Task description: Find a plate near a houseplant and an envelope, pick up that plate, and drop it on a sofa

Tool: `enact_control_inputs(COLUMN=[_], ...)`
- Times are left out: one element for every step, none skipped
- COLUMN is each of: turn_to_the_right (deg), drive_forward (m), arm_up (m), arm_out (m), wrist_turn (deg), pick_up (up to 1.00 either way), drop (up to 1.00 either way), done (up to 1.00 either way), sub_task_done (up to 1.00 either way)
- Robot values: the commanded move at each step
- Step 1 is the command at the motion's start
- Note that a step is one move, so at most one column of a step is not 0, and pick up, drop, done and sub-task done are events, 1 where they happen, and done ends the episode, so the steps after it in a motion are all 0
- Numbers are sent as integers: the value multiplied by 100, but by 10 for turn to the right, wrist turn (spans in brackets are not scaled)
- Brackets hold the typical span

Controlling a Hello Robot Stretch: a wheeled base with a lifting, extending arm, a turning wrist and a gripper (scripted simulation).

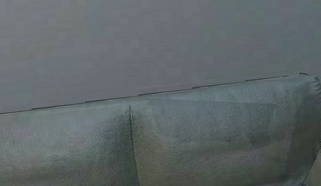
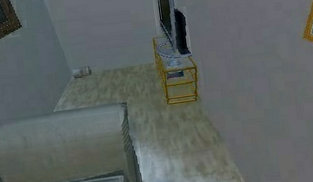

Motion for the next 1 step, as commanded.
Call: enact_control_inputs(turn_to_the_right=[0], drive_forward=[0], arm_up=[0], arm_out=[0], wrist_turn=[0], pick_up=[0], drop=[0], done=[100], sub_task_done=[0])
